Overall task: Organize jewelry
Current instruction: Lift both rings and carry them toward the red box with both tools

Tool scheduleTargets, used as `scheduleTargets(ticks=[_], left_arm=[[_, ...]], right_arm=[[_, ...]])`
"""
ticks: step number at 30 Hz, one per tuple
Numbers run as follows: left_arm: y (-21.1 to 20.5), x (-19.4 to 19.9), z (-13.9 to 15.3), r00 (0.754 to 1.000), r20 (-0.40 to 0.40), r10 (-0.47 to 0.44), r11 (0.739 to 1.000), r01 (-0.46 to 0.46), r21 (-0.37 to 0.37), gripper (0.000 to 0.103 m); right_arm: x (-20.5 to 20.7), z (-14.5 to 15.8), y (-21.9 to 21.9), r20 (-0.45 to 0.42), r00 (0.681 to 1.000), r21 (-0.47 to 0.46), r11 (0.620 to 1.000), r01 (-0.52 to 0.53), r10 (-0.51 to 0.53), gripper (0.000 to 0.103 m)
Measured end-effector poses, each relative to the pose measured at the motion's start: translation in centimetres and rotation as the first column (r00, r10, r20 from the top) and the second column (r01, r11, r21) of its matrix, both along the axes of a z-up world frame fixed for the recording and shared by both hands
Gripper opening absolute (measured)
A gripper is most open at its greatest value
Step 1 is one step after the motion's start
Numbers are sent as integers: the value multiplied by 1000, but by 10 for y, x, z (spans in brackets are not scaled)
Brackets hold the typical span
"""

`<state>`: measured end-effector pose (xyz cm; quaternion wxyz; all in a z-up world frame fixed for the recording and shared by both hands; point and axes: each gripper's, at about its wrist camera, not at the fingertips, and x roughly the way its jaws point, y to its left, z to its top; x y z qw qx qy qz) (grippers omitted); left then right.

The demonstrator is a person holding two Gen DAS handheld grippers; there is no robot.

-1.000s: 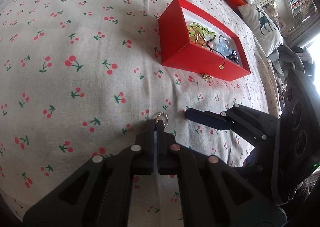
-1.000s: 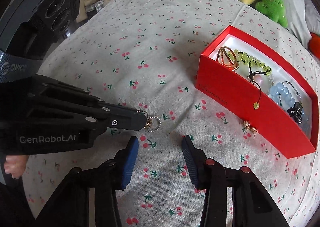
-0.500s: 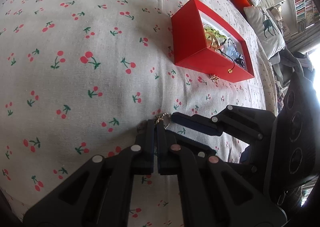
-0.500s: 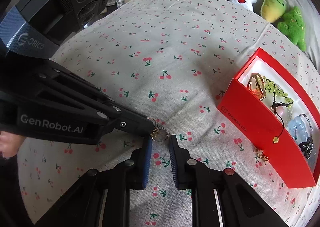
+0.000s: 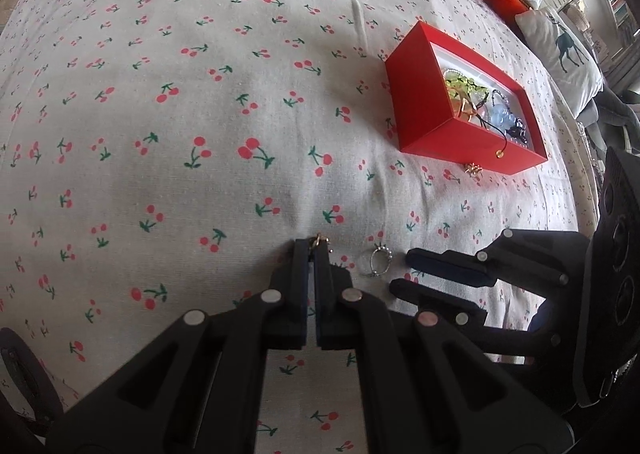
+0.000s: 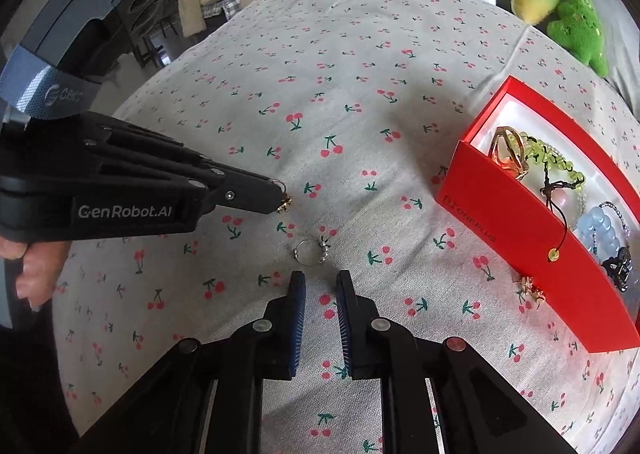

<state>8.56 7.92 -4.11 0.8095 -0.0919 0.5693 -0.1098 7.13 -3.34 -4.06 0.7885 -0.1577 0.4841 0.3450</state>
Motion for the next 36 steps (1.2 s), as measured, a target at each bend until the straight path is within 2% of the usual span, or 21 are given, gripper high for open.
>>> scheduleTargets(ticks=[2, 5, 7, 11, 13, 15, 17, 26, 36], left_arm=[[0, -1, 1, 1000, 4, 2, 1000, -2, 16, 3], [-2, -3, 3, 1000, 15, -4, 999, 3, 41, 3], [-2, -4, 4, 1000, 21, -5, 999, 4, 54, 3], [0, -7, 5, 999, 34, -7, 997, 4, 83, 3], [2, -8, 5, 999, 35, -8, 996, 5, 89, 3], [2, -8, 4, 999, 34, -8, 996, 5, 94, 3], [4, -10, 4, 999, 35, -7, 995, 3, 96, 3], [6, -22, 9, 999, 53, -10, 992, 4, 126, 3], [2, -14, 33, 994, 103, 34, 996, -42, 84, 3]], right_arm=[[0, -1, 3, 3, 1000, 0, 1000, -4, 4, 26], [-1, -2, 9, 21, 1000, 2, 1000, -6, 6, 55], [-2, -5, 13, 42, 999, -15, 1000, -6, 7, 56], [-2, -6, 17, 72, 997, -15, 1000, 10, -9, 52], [-2, -7, 19, 84, 996, -10, 1000, 17, -16, 43], [-2, -7, 19, 94, 995, -8, 1000, 22, -21, 28], [-1, -7, 21, 95, 995, -7, 1000, 16, -16, 20], [-2, 4, 18, 89, 995, 16, 999, 39, -41, 19], [-2, 31, -22, 116, 982, 16, 989, 150, -151, 19]])
